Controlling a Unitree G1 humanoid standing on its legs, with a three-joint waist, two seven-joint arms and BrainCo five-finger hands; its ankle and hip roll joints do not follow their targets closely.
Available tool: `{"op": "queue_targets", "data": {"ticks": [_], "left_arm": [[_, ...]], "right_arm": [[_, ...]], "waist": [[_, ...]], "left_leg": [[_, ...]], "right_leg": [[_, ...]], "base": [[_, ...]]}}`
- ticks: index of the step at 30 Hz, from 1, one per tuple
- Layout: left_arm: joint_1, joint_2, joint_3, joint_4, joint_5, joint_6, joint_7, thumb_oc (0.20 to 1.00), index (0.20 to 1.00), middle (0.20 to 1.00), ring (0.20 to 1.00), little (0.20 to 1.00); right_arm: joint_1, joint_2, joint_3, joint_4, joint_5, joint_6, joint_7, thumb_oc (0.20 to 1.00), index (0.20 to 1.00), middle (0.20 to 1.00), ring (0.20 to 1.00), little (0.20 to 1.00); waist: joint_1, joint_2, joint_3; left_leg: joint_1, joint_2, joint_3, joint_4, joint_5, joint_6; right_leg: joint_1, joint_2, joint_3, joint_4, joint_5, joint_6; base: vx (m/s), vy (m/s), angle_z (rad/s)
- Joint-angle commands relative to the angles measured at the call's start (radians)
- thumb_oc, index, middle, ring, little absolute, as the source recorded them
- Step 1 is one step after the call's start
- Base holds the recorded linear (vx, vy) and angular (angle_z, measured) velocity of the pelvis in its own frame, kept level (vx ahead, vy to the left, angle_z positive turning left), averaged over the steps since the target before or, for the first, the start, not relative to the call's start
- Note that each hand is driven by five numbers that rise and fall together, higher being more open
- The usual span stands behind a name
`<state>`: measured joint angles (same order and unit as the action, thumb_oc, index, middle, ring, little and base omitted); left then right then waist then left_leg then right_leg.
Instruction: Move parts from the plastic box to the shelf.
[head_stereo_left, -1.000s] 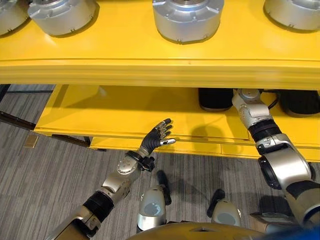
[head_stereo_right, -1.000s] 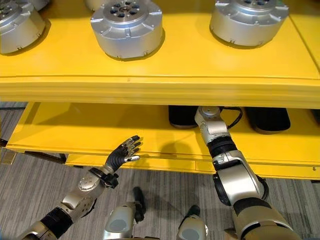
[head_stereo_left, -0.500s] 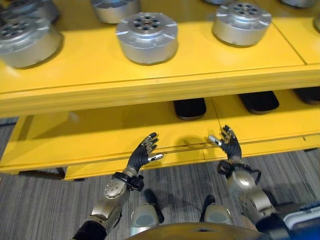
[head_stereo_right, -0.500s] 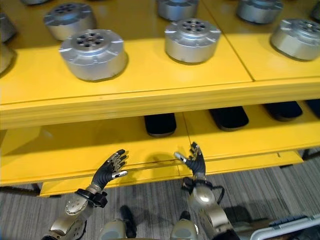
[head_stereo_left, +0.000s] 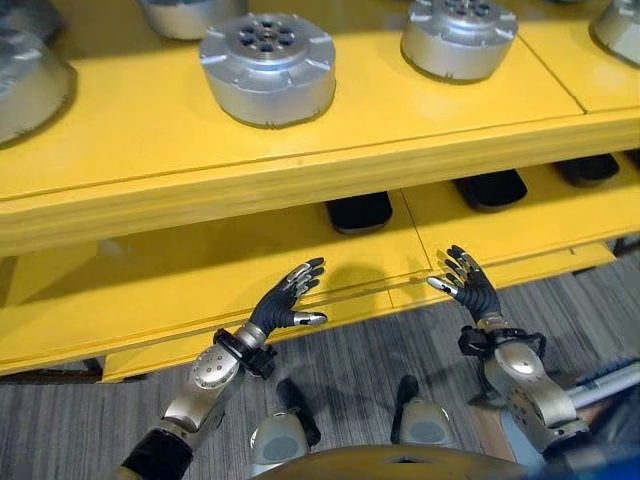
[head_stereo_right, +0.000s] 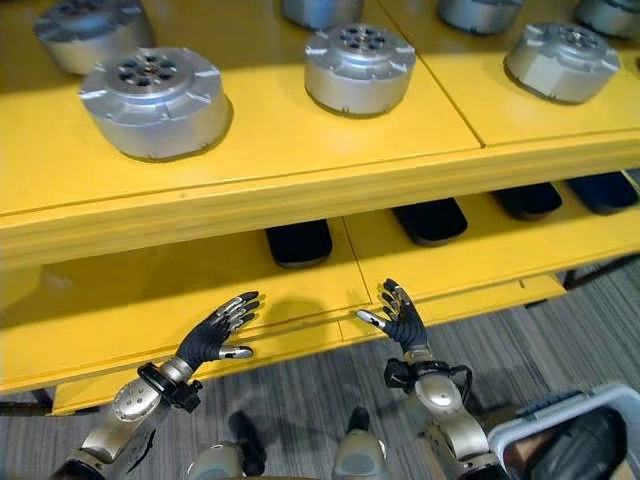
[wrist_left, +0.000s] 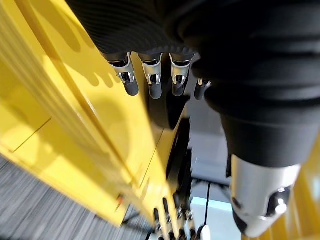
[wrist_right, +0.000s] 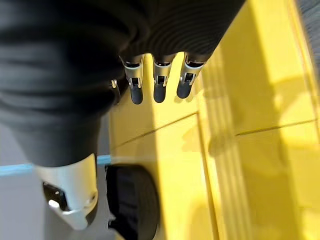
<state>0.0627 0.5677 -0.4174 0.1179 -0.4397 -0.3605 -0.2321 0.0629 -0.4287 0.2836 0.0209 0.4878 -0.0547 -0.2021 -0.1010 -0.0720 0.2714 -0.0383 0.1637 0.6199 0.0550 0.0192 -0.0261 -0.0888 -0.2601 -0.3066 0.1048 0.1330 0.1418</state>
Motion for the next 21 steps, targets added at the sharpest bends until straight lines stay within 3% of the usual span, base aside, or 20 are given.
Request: {"op": "queue_targets", "data": {"ticks": [1,2,3,5,8,12,14,21], "left_arm": [[0.038,-0.041,0.011,-0.113,-0.073,-0.070,-0.015,1.000,1.000,1.000,1.000,1.000],[0.040,-0.042,0.012,-0.114,-0.069,-0.070,-0.015,1.000,1.000,1.000,1.000,1.000],[0.045,-0.042,0.008,-0.115,-0.047,-0.052,-0.036,1.000,1.000,1.000,1.000,1.000],[0.056,-0.037,0.011,-0.117,-0.057,-0.031,-0.068,1.000,1.000,1.000,1.000,1.000],[0.078,-0.029,0.017,-0.094,-0.059,0.026,-0.112,1.000,1.000,1.000,1.000,1.000],[0.085,-0.023,0.021,-0.079,-0.059,0.065,-0.139,1.000,1.000,1.000,1.000,1.000],[0.108,-0.023,0.023,-0.067,-0.072,0.076,-0.139,1.000,1.000,1.000,1.000,1.000],[0.119,-0.037,0.023,-0.032,-0.069,0.057,-0.097,1.000,1.000,1.000,1.000,1.000]], "right_arm": [[-0.027,0.000,-0.027,-0.023,0.008,-0.075,0.019,1.000,1.000,1.000,1.000,1.000],[-0.024,0.000,-0.028,-0.025,0.009,-0.077,0.018,1.000,1.000,1.000,1.000,1.000],[-0.008,-0.008,-0.038,-0.035,0.026,-0.090,0.011,1.000,1.000,1.000,1.000,1.000],[0.000,-0.023,-0.059,-0.037,0.050,-0.106,0.016,1.000,1.000,1.000,1.000,1.000],[-0.035,-0.022,-0.079,-0.037,0.027,-0.107,0.010,1.000,1.000,1.000,1.000,1.000],[-0.052,-0.014,-0.078,-0.027,0.002,-0.088,0.003,1.000,1.000,1.000,1.000,1.000],[-0.055,-0.019,-0.073,-0.041,-0.029,-0.078,-0.021,1.000,1.000,1.000,1.000,1.000],[-0.063,-0.057,-0.088,-0.036,-0.050,-0.052,-0.068,1.000,1.000,1.000,1.000,1.000]], "waist": [[0.026,0.048,0.018],[0.026,0.049,0.015],[0.021,0.054,-0.002],[0.016,0.056,-0.017],[0.011,0.065,-0.052],[0.020,0.054,-0.066],[0.031,0.035,-0.066],[0.024,0.025,-0.050]], "left_leg": [[0.109,-0.012,-0.024,-0.016,-0.025,-0.006],[0.107,-0.012,-0.024,-0.014,-0.024,-0.005],[0.093,-0.009,-0.032,-0.004,-0.017,0.003],[0.085,-0.012,-0.040,0.009,-0.025,0.018],[0.084,-0.036,-0.060,0.033,-0.061,0.061],[0.062,-0.026,-0.053,0.069,-0.063,0.061],[0.033,0.012,-0.031,0.110,-0.048,0.040],[0.006,0.097,-0.002,0.143,-0.011,-0.022]], "right_leg": [[-0.028,-0.077,-0.066,0.074,-0.003,0.098],[-0.027,-0.073,-0.064,0.085,-0.014,0.096],[-0.019,-0.040,-0.037,0.154,-0.080,0.071],[-0.022,-0.014,-0.003,0.247,-0.141,0.052],[-0.026,0.020,0.049,0.423,-0.237,0.025],[0.050,0.038,0.020,0.332,-0.299,0.012],[0.137,0.052,-0.019,0.183,-0.285,0.000],[0.170,0.070,-0.033,0.029,-0.211,-0.006]], "base": [[-0.09,0.125,-0.99],[-0.07,0.076,-0.96],[-0.03,0.005,-0.49],[-0.04,0.014,0.09],[-0.03,-0.048,-0.64],[-0.01,-0.234,-0.57],[-0.04,-0.400,-0.55],[-0.11,-0.377,-1.12]]}}
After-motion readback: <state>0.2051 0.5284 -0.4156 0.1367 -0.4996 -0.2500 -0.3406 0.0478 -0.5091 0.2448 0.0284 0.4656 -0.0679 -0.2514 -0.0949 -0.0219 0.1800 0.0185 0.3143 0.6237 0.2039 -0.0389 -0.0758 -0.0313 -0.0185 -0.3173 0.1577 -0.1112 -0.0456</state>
